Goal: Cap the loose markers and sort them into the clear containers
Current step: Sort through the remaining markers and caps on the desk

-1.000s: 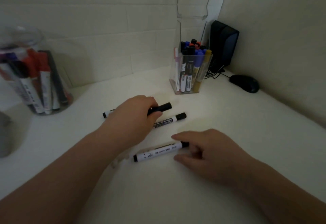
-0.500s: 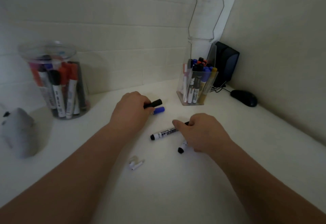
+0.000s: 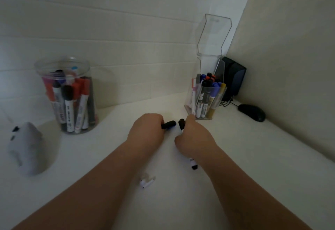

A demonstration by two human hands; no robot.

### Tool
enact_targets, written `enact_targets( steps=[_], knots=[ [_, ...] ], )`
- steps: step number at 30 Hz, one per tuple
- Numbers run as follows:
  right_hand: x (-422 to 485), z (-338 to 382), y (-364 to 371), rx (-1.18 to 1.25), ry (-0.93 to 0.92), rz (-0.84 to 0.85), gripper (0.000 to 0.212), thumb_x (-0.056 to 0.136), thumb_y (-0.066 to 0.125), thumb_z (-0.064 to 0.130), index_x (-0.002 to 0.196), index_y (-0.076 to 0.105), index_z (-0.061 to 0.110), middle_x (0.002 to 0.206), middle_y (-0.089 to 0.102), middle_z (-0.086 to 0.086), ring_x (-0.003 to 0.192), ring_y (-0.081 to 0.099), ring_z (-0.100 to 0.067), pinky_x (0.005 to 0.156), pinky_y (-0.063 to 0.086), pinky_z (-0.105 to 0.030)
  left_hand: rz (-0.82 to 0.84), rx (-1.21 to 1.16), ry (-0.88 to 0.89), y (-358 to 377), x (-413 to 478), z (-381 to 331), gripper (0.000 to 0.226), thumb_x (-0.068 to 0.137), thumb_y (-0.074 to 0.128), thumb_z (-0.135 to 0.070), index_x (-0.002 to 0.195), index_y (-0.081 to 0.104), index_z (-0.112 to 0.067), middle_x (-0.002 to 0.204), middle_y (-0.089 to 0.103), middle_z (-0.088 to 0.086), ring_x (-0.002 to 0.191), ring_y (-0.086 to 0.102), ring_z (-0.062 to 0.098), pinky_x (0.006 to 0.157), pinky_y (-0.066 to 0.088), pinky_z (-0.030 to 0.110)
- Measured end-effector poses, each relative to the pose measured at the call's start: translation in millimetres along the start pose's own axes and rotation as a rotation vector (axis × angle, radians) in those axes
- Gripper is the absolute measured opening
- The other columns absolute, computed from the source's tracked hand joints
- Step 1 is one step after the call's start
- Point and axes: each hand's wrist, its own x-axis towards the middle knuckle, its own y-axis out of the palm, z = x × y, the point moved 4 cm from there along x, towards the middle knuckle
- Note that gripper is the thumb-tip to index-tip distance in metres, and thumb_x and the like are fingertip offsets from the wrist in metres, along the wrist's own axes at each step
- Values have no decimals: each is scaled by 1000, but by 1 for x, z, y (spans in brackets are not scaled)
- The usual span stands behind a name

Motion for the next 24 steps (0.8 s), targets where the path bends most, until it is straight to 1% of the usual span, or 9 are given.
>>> enact_targets(
  steps=[2,5,7,9,11,12,15,19,24],
  knots=[
    [2,-5,-1,365,52,6,39,92,53,13,126,35,13,90,57,-9,73,61,-23,58,48,-31,-89,-154,0,0,-1,4,15,91,62,-28,91,73,-19,77,63,1,79,63,21,61,41,27],
    [0,-15,-8,866,120,-52,30,89,51,0,114,47,17,72,55,-13,47,49,-17,41,43,-26,-249,-585,2,-8,-10,5,8,86,75,-32,90,77,-26,72,68,-9,65,60,4,56,39,14],
    [-1,-18,-17,999,50,-116,28,88,52,-1,110,54,15,68,53,-11,47,45,-15,42,39,-27,-305,-971,-23,-15,-17,-2,5,84,80,-31,88,78,-30,69,72,-9,59,60,1,56,43,15],
    [-3,-17,-25,1115,-51,-183,19,91,53,1,102,57,16,66,50,-7,50,42,-13,45,37,-28,-262,-1281,-38,-14,-23,-13,10,83,80,-24,90,78,-31,79,77,-6,67,67,5,61,50,19],
    [-6,-12,-28,1181,-138,-282,8,95,59,14,90,54,15,64,47,-5,52,42,-15,48,37,-30,-179,-1439,-25,-6,-25,-24,13,81,79,-18,90,79,-27,87,78,1,76,71,10,67,54,22],
    [-8,-10,-28,1145,-175,-348,17,95,63,23,85,52,15,65,47,-4,54,45,-15,50,40,-30,-133,-1488,-14,-1,-26,-30,13,78,79,-18,90,80,-24,89,78,5,78,72,14,69,55,25],
    [-10,-4,-24,1029,-225,-440,29,90,70,32,78,50,14,65,51,2,59,53,-8,57,45,-16,-40,-1597,18,12,-27,-37,17,72,75,-15,88,80,-14,93,77,16,81,73,24,74,57,32],
    [-9,-3,-14,1042,-221,-258,32,81,79,33,99,57,17,87,66,-5,77,64,-11,64,50,-11,-69,-1380,103,10,-24,-22,18,81,71,6,93,75,-7,95,76,17,90,73,31,80,57,33],
    [-8,-4,-6,944,-238,-209,29,79,83,35,95,62,23,92,69,-1,84,66,-10,74,57,-24,-61,-1065,159,-1,-31,-13,28,83,68,10,97,78,-12,89,78,5,86,74,19,75,56,21]
  ],
)
